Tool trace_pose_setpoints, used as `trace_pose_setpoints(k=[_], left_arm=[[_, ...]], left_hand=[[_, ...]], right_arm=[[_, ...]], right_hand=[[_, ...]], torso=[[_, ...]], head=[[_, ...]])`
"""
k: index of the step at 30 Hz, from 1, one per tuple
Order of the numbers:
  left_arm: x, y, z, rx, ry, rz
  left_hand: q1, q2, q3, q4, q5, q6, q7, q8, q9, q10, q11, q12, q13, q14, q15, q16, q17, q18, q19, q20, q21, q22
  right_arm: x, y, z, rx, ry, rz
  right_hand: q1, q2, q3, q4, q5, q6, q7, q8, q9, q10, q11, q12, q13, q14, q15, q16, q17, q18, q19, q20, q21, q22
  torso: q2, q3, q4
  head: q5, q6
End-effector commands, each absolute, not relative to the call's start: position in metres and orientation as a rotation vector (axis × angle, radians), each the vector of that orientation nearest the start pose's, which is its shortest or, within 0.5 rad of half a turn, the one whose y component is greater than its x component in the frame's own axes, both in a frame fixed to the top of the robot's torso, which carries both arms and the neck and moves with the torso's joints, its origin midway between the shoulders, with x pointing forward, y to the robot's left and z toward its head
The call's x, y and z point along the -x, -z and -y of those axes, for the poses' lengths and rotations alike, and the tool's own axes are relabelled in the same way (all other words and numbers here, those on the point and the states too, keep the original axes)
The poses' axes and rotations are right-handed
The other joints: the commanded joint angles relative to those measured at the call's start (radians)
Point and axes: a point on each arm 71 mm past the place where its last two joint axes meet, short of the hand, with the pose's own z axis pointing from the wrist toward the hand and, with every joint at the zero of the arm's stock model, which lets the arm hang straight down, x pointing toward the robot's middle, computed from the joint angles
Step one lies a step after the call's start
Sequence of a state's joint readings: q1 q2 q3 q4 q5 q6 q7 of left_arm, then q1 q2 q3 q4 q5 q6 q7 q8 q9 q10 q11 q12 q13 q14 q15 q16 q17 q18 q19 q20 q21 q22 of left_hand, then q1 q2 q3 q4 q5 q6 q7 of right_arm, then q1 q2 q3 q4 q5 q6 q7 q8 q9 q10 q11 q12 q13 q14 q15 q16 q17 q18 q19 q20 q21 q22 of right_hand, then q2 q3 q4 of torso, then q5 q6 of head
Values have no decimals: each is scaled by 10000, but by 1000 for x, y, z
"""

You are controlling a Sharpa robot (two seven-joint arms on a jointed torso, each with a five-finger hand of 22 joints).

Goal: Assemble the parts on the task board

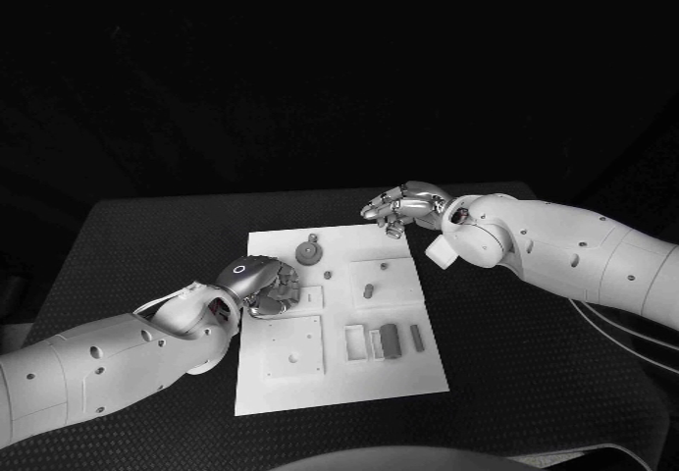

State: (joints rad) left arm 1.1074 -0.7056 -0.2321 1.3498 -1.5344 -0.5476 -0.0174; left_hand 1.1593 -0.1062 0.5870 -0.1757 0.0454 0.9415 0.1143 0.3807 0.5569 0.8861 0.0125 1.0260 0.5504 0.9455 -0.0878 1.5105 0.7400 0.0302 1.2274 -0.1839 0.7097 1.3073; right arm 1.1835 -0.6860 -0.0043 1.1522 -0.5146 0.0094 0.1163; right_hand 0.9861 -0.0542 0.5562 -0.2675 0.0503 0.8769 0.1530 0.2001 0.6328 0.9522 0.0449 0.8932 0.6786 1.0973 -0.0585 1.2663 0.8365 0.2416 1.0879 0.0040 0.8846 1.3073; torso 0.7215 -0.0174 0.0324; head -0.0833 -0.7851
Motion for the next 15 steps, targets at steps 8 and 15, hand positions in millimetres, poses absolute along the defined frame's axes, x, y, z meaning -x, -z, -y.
trace_pose_setpoints(k=[8, 15], left_arm=[[-461, 295, -184, -2338, 6126, -17183], [-461, 296, -186, -1943, 6163, -17439]], left_hand=[[-140, 179, 18, 157, 31, 143, 37, 47, -7, 62, 24, 65, 8, 92, -36, 66, 20, 881, 30, -29, 71, 214], [-192, 216, 18, 216, 30, 110, 43, 28, -20, 61, 23, 73, 7, 103, -39, 73, 19, 883, 33, -33, 78, 212]], right_arm=[[-541, 215, 221, -6818, -12431, -18830], [-541, 215, 221, -6819, -12432, -18831]], right_hand=[[-125, 12, 4, 60, 38, -16, 83, -57, -9, -31, 56, 58, -19, -40, 9, -43, -17, 201, 46, -57, -61, 151], [-126, 11, 5, 62, 38, -16, 83, -57, -9, -32, 56, 60, -21, -40, 8, -43, -18, 201, 46, -57, -62, 151]], torso=[[5, 4, -5], [2, 6, -4]], head=[[-18, -7], [-31, -10]])
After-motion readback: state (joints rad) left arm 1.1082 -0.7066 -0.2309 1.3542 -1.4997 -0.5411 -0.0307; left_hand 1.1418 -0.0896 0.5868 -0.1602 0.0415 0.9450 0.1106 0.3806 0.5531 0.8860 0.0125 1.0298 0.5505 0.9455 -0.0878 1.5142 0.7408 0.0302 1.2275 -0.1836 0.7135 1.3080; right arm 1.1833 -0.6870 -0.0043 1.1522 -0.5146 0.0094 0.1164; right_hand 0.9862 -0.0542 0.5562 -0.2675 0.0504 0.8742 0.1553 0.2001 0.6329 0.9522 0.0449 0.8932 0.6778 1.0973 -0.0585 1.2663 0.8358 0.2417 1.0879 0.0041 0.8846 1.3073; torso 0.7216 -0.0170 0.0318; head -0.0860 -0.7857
